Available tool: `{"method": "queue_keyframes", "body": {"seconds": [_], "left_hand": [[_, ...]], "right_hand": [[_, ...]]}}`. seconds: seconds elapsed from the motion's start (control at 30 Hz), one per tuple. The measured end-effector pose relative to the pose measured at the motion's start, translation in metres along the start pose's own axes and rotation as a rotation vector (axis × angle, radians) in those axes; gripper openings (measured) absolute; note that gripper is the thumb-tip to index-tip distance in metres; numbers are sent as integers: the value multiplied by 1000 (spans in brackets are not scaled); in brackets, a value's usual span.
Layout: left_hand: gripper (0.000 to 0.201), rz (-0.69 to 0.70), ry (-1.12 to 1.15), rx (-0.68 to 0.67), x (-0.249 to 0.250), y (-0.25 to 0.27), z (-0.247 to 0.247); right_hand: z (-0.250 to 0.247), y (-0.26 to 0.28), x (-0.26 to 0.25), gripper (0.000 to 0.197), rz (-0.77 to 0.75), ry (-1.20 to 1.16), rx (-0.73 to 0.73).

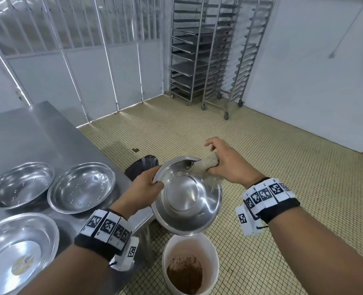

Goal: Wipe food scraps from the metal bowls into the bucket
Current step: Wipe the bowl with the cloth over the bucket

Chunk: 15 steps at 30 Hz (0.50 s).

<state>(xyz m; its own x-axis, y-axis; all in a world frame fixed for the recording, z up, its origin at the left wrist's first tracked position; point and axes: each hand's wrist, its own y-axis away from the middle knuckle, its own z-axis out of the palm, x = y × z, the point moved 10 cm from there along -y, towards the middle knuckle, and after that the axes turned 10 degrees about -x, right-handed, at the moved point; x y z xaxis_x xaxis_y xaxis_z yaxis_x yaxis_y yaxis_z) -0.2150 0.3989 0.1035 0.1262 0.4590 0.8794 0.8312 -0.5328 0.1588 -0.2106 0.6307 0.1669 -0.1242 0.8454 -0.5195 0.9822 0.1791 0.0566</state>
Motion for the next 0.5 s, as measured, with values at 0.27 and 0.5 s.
{"method": "queue_keyframes", "body": {"seconds": [0.27, 0.5], "left_hand": [[38, 11, 7, -87, -8, -3, -12], [43, 40, -23, -184, -20, -7, -1]], "right_hand": [[19, -3, -3, 20, 1, -116, 65], [36, -5, 3, 34, 51, -232, -52]]}}
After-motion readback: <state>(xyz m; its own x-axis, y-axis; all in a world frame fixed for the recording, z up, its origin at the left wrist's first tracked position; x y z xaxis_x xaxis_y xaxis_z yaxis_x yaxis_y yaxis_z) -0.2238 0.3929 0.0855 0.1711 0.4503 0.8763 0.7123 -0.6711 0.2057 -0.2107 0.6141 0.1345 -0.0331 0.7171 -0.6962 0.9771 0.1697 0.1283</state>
